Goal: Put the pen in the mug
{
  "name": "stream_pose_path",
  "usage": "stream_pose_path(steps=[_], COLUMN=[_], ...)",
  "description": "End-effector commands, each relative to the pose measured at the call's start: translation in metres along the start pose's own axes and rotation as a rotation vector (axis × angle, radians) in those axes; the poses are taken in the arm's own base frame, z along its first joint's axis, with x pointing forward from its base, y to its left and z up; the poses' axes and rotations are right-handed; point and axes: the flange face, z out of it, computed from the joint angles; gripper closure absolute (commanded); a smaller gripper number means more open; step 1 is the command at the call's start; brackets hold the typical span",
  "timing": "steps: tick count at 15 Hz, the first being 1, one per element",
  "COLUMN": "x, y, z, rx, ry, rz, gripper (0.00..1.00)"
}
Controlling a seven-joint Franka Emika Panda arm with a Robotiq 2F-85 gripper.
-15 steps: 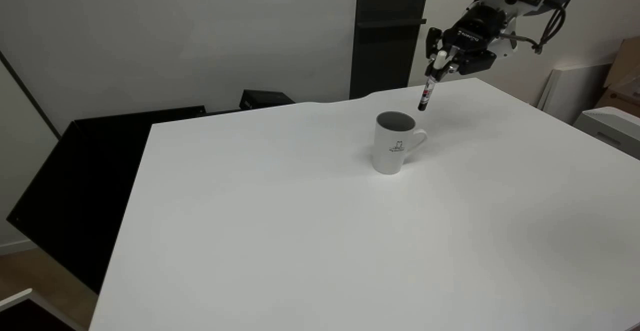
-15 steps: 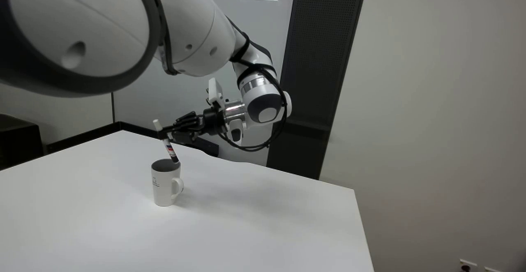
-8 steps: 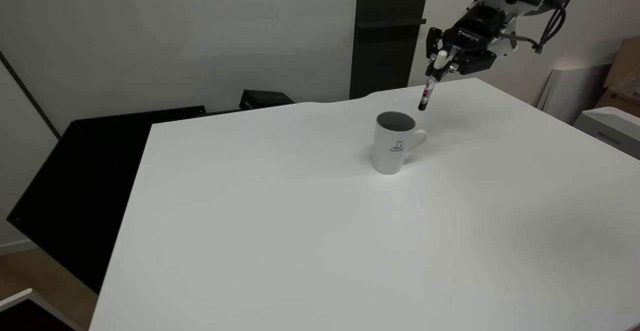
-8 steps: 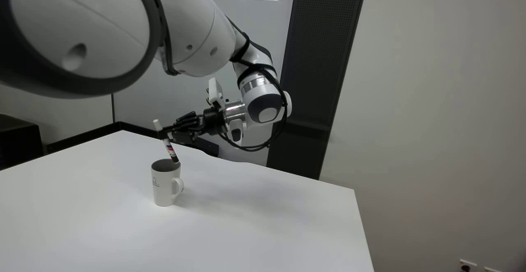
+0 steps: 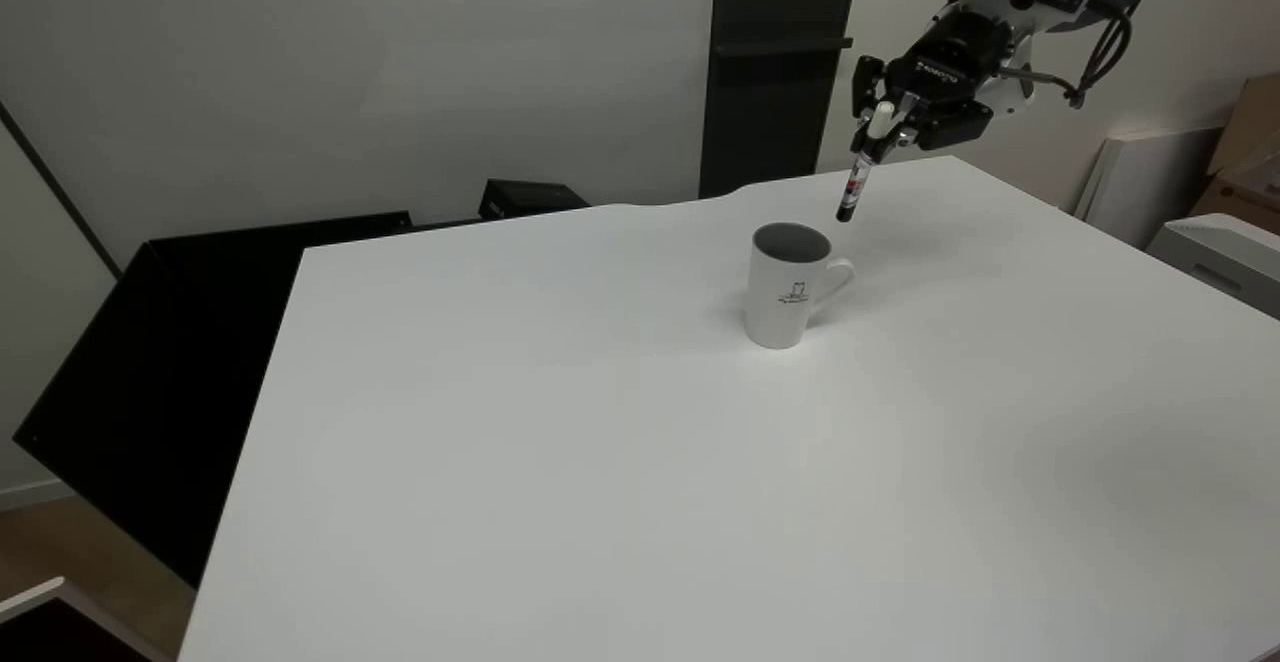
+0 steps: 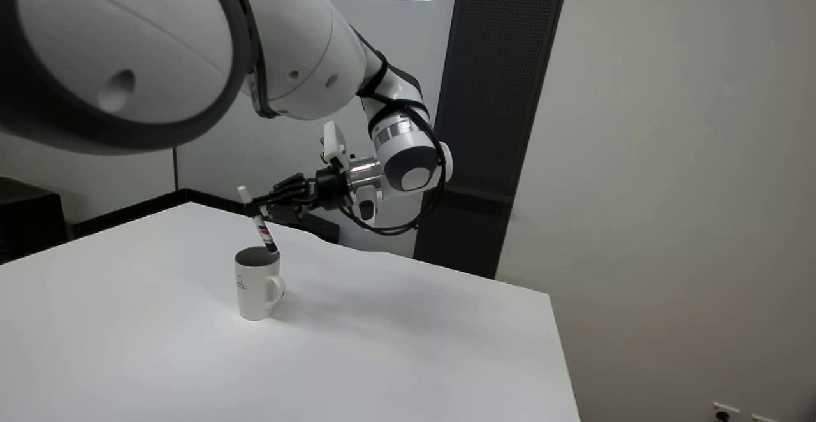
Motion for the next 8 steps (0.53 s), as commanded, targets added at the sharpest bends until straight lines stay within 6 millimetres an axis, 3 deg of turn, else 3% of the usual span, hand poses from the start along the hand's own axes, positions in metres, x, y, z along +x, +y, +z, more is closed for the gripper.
stream_pose_path(steps=[1,2,8], x=[0.0,0.0,0.004], y=[0.0,0.0,-0.009], z=[-0.001,-0.001,0.018], rx=[-0.001,-0.001,-0.012], ry=[0.0,0.0,-0.003], rz=[0.0,0.0,-0.018], gripper=[0.72,0.93,0.93])
